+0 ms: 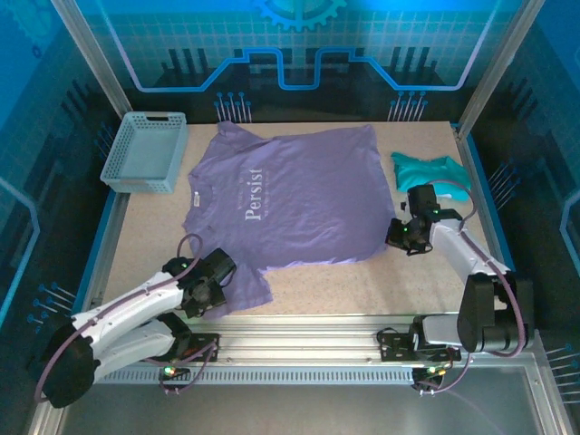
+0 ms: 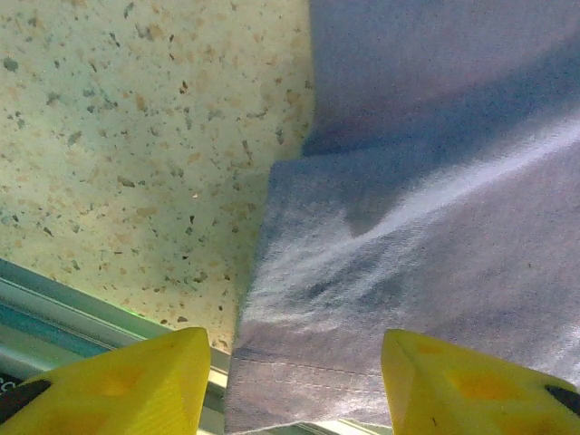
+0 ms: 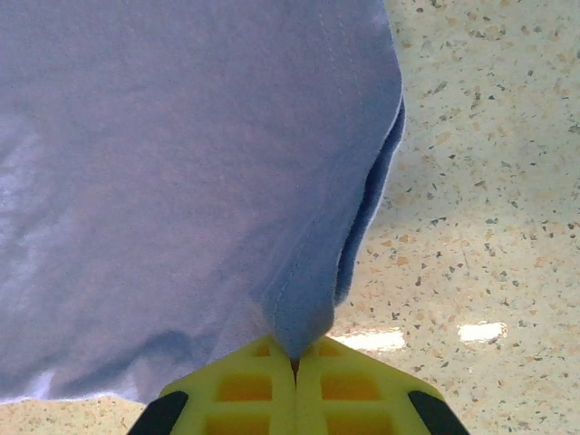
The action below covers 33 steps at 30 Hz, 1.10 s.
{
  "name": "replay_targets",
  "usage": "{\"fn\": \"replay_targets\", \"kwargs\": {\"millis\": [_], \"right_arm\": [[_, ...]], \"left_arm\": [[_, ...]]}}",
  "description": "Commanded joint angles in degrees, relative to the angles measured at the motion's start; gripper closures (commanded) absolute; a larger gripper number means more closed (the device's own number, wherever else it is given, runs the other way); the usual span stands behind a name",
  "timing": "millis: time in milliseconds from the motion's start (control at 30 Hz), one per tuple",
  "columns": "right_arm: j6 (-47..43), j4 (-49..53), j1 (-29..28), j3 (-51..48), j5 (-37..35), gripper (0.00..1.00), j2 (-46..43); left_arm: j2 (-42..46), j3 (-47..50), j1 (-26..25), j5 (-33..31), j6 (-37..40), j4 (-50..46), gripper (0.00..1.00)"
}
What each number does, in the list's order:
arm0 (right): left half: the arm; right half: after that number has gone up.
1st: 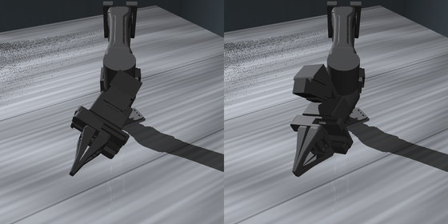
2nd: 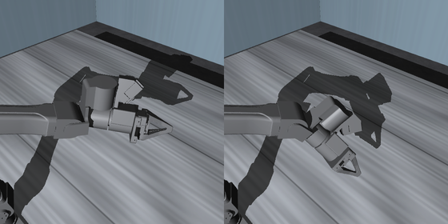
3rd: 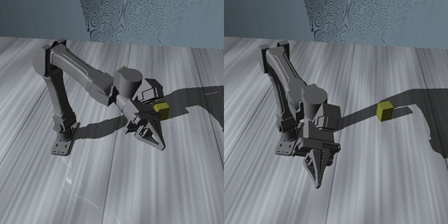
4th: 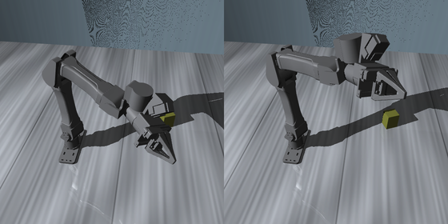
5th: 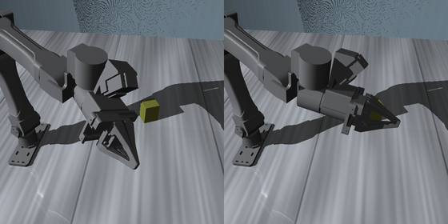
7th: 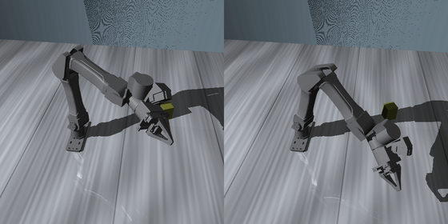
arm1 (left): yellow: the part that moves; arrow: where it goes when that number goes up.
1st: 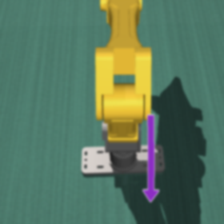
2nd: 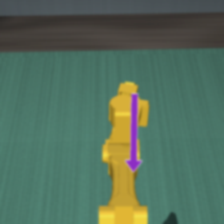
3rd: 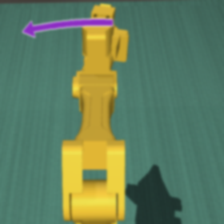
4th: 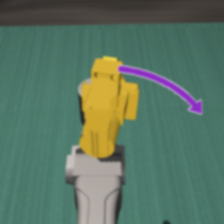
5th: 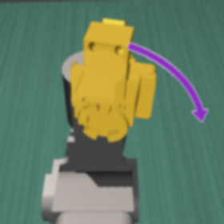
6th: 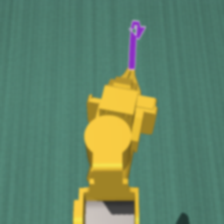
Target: Fold the inside-out t-shirt
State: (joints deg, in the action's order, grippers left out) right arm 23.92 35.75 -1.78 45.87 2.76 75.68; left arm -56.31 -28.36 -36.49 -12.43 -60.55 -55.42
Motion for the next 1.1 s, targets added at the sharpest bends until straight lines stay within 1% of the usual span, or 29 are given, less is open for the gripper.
{"fn": "replay_targets", "kwargs": {"millis": [0,100,133,267,400,433,533,633,700,733,800,867,967,1000,1067], "right_arm": [[-1.0,-0.35,0.69,-0.16,2.86,1.0,-1.99],[-1.52,-0.5,1.38,0.22,4.56,1.0,-1.85],[-1.76,-0.37,1.49,0.34,4.77,1.0,-1.85],[-2.49,-0.06,2.55,0.53,5.26,1.0,-2.47],[-2.32,-0.63,3.07,0.41,6.29,1.0,-2.22],[-2.33,-0.68,3.02,0.54,6.24,1.0,-2.14],[-2.32,-0.68,3.43,0.6,6.09,1.0,-2.11],[-2.23,-0.68,3.66,0.45,5.61,1.0,-2.11],[-2.08,-0.85,3.95,0.06,4.87,1.0,-2.3],[-1.96,-1.06,4.16,-0.08,4.76,1.0,-2.61],[-1.42,-2.32,5.2,-0.48,5.52,0.99,-4.37],[-1.5,-3.76,6.38,0.22,7.75,0.99,-6.84],[-3.43,-3.5,7.92,3.9,7.3,0.99,-11.92],[-3.93,-2.58,8.78,6.46,6.75,0.98,-14.03],[-5.21,-0.15,10.21,11.5,6.18,0.98,-17.93]], "left_arm": [[-2.3,-1.68,3.01,5.67,1.91,0.4,0.5],[-6.58,0.09,7.72,13.04,5.16,6.19,0.5],[-7.73,0.39,8.37,13.92,5.58,7.24,0.5],[-11.17,0.36,8.64,12.7,7.53,8.56,0.5],[-13.97,1.56,8.65,12.98,7.51,11.92,0.53],[-14.87,2.12,8.72,13.37,7.44,13.1,0.55],[-17.24,3.11,8.73,14.32,7.63,16.38,0.68],[-16.75,2.96,8.74,13.42,8.03,16.98,0.85],[-13.81,2.48,8.84,11.92,8.02,16.26,0.98],[-11.96,1.56,8.89,10.54,8.37,15.28,1.0],[-5.76,-2.5,9.26,6.21,9.79,12.04,1.0],[1.72,-7.89,10.23,1.49,12.13,10.26,1.0],[12.23,-18.6,12.23,-5.93,17.76,11.73,1.0],[14.64,-23.22,12.77,-8.39,20.08,12.96,1.0],[16.63,-33.24,12.9,-11.55,24.55,15.03,1.0]]}}
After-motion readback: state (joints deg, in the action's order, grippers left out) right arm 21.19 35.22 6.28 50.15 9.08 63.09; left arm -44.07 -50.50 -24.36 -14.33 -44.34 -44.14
